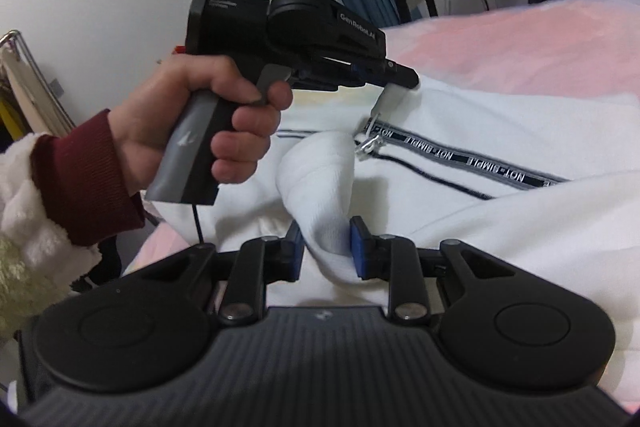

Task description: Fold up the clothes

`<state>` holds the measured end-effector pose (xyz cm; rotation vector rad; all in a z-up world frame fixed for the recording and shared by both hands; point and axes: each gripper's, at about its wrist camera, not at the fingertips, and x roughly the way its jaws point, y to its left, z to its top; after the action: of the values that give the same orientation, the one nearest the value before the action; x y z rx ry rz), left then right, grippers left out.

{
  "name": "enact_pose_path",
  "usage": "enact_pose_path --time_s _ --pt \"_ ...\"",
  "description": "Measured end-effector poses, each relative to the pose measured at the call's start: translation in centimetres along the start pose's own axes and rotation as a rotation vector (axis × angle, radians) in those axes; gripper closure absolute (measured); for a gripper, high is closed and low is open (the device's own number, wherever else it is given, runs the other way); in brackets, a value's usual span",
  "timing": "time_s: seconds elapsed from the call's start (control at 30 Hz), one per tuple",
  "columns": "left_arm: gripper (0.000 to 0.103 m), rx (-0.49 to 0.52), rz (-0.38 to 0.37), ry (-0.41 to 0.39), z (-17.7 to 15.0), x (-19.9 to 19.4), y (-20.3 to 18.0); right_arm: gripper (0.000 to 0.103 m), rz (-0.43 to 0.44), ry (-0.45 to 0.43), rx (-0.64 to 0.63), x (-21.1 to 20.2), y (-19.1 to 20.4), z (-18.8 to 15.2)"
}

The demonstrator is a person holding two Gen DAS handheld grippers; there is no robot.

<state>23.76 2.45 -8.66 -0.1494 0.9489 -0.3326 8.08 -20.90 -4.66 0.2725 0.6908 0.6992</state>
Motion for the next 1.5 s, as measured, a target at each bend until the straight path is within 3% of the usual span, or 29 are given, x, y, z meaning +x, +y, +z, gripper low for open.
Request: enact_pose_path --time_s 0.13,0.3,0.47,0.67,0.73,0.8,0.9,1.03,1.1,1.2,1.27,1.4,1.5 --pt "0.098 -0.007 0.022 0.002 -0.2 0.4 0.5 0.076 -0.033 0.098 0.0 2.0 -0.3 -0.4" --pt "0.093 -0.042 0.03 -0.021 -0.7 0.4 1.1 0.076 -0.025 0.109 0.011 2.6 -0.6 -0.3" --pt "0.066 -0.062 0.039 -0.071 -1.7 -2.8 2.0 0.076 -0.011 0.074 0.044 2.0 -1.2 -0.1" --pt "0.034 -0.192 0.043 -0.108 -6.0 -11.3 6.6 0.074 -0.006 0.019 0.048 0.5 -1.1 -0.1" --pt "0.018 -0.253 0.061 -0.14 -8.1 -14.7 8.8 0.074 -0.012 0.002 0.048 0.0 -1.1 0.1" --pt "0.016 -0.329 0.102 -0.163 -10.1 -17.8 11.3 0.074 -0.024 -0.015 0.058 -0.4 -1.2 0.3" --pt "0.014 -0.524 0.127 -0.189 -12.8 -21.3 15.7 0.072 -0.052 -0.049 0.082 -1.3 -1.4 0.6" --pt "0.015 -0.768 0.02 -0.217 -15.4 -22.9 20.5 0.071 -0.081 -0.1 0.118 -2.0 -1.8 1.5" --pt "0.015 -0.848 0.004 -0.216 -15.9 -22.7 21.2 0.071 -0.091 -0.131 0.131 -2.5 -1.9 1.9" --pt "0.015 -0.904 -0.009 -0.24 -16.5 -22.4 20.8 0.071 -0.135 -0.175 0.144 -3.1 -2.3 2.3" --pt "0.015 -0.879 0.006 -0.238 -16.9 -22.5 19.9 0.071 -0.199 -0.181 0.153 -2.9 -2.9 2.4" --pt "0.014 -0.825 0.045 -0.21 -18.1 -21.7 18.3 0.071 -0.332 -0.136 0.165 -1.7 -3.9 2.4" --pt "0.02 -0.897 0.081 -0.19 -18.3 -20.6 19.6 0.071 -0.436 -0.099 0.145 -0.9 -4.2 2.5"
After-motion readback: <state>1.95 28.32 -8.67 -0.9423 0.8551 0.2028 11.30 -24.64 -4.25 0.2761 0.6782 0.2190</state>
